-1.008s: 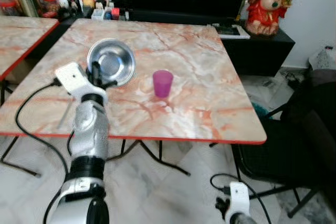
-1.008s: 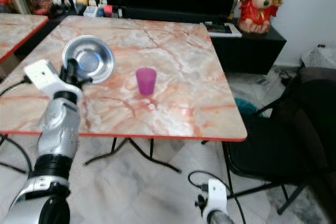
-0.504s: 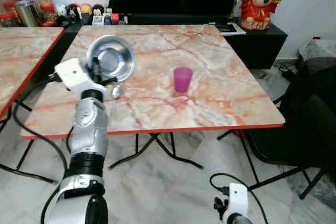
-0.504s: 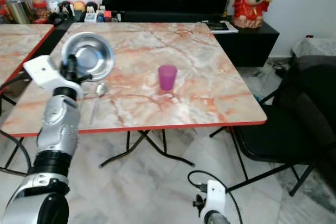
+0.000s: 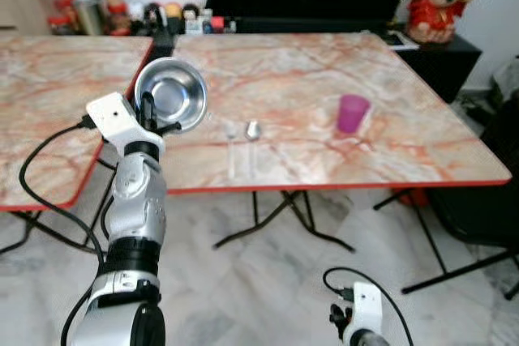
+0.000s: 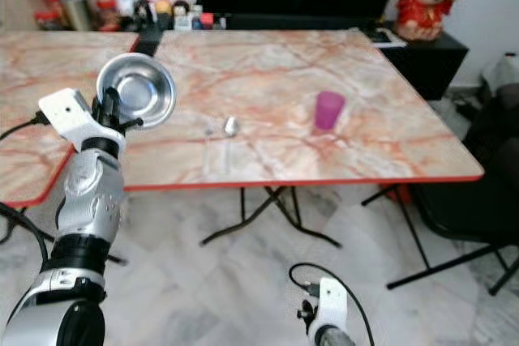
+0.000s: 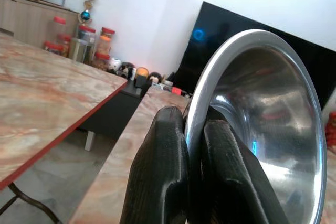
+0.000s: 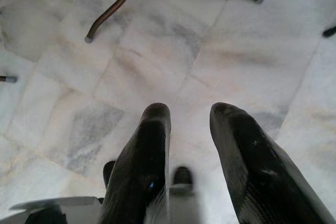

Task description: Setting the table

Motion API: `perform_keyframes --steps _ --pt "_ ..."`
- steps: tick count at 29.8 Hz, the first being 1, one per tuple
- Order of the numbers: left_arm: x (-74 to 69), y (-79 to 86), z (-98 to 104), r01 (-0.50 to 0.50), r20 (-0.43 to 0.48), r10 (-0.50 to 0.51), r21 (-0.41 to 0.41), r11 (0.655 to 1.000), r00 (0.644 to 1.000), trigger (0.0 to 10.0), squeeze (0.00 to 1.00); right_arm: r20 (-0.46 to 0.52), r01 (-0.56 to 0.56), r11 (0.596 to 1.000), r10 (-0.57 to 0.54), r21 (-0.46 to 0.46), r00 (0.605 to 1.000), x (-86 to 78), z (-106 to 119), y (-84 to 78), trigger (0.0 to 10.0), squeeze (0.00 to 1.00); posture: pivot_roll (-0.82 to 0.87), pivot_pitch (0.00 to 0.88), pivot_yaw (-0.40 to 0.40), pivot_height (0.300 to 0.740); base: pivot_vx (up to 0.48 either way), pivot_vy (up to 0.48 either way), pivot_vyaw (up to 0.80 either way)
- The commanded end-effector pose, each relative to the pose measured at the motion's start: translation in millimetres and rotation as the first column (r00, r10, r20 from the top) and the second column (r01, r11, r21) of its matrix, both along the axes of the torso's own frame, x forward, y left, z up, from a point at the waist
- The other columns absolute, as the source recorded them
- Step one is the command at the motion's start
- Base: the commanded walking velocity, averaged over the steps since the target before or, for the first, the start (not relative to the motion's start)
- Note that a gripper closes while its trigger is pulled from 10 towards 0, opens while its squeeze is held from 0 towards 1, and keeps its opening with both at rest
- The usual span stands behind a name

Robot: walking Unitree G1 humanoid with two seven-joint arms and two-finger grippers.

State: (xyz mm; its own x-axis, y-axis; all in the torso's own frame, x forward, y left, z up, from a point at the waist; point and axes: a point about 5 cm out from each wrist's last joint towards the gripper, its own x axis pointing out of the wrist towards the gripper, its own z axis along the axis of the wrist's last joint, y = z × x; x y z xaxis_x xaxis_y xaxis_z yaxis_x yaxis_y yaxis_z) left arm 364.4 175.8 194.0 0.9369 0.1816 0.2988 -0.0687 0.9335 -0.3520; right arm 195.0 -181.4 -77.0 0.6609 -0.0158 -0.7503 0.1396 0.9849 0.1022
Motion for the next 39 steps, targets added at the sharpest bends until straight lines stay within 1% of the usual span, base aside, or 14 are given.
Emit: perform_keyframes --steps 1,34,39 --pt "1.4 -5.1 8.1 0.016 0.02 -0.017 0.031 0.999 1.0 10.0 0.0 -0.004 0.01 1.0 -0.01 0.003 1.0 -1.7 -0.9 0.5 10.0 0.0 -0.03 0.0 -0.034 0.736 0.0 0.48 0.0" --pt "1.9 -6.0 7.3 0.027 0.013 -0.028 0.053 0.998 1.0 10.0 0.0 0.003 -0.023 1.0 0.023 0.009 1.0 2.0 0.6 3.8 10.0 0.0 -0.02 0.0 -0.036 0.736 0.0 0.48 0.0" --pt "1.9 -3.7 8.4 0.028 0.015 -0.029 0.06 0.998 0.999 10.0 0.0 0.002 -0.026 1.0 0.026 0.013 1.0 1.5 0.2 6.0 10.0 0.0 -0.01 0.0 -0.031 0.736 0.0 0.48 0.0"
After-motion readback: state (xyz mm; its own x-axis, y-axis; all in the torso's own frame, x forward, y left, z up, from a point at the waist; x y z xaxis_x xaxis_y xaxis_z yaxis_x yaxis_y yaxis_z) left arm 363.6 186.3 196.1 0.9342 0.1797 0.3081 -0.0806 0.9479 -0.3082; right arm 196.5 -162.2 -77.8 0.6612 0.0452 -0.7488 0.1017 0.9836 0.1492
